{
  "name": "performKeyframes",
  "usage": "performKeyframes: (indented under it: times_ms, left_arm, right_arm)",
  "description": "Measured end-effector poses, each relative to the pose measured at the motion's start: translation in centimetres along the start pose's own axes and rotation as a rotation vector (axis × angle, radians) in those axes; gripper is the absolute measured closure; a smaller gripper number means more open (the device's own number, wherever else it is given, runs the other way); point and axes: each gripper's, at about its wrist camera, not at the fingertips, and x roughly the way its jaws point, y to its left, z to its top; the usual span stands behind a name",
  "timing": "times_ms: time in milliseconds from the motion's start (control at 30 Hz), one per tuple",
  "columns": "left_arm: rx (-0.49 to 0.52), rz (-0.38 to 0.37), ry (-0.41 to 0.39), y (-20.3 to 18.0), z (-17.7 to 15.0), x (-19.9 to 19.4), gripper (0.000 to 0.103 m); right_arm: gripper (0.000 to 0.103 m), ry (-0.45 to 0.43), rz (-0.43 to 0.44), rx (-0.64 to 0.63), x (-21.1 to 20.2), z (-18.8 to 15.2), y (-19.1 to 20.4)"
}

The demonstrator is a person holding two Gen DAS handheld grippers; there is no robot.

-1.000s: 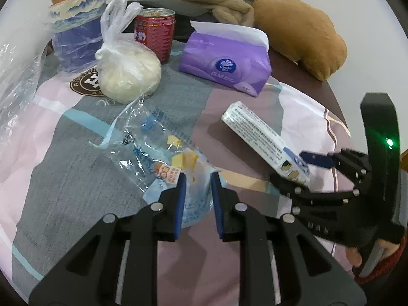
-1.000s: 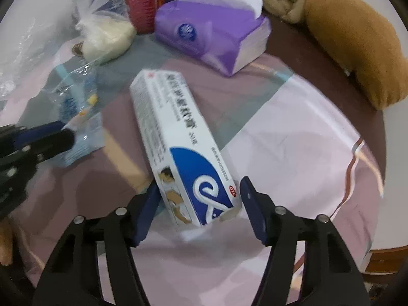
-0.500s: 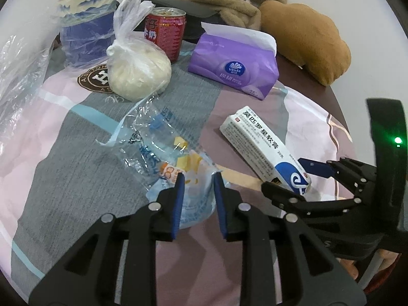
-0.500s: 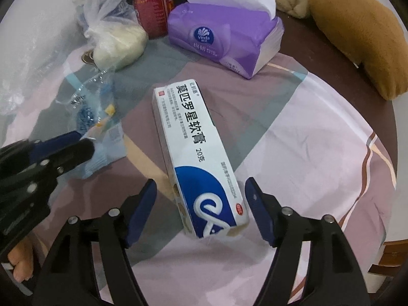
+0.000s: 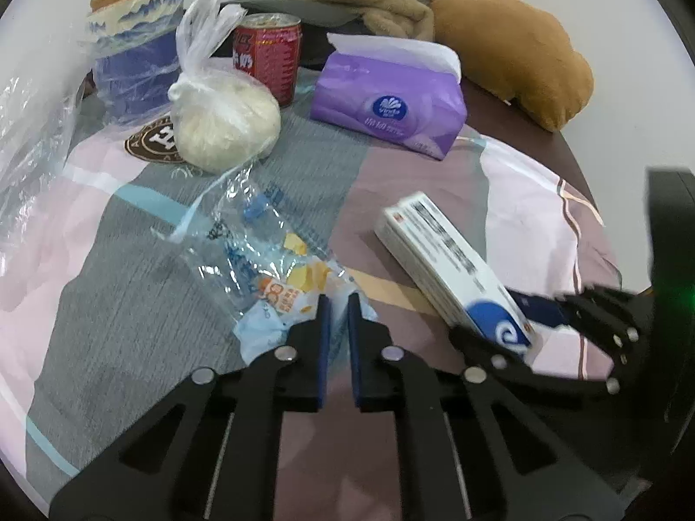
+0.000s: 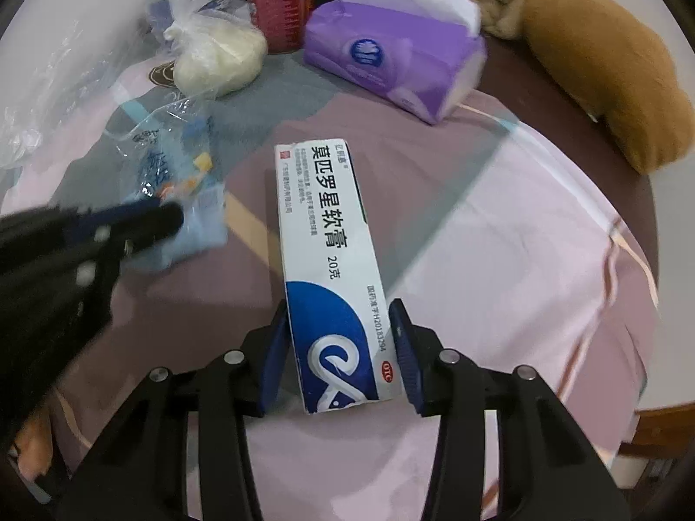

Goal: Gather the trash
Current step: 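Grasp the white ointment box with the right gripper while the left gripper grasps the clear plastic wrapper, then lift the ointment box and plastic wrapper and carry them over the bin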

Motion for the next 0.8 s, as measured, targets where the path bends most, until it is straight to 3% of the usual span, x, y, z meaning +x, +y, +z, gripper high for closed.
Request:
performKeyframes:
  times_ms: [200,400,500,800]
  left_arm:
    - [0.072,-0.019,-0.033,-1.5,-0.3,-0.7,0.098]
    - [0.143,0.004,-0.091,-3.4,-1.6,-2.7,0.099]
    - [0.171,0.02,-0.123,-4.3,-3.0,-4.5,0.099]
    - [0.279,-0.035,-0.184,-7.0,-6.9,-9.4,0.099]
  right_arm:
    - [0.058,-0.058,-0.087,0.091,-4.5,-5.8,-1.9]
    - [0.058,-0.111,-0.119,0.187,-7.8,-12.1,-4.1]
    - [0.058,-0.137,-0.131,0.235,-9.0,-13.6,-4.7]
    - [0.059,-0.217,-0.17,0.299,-11.7,-16.5,-5.5]
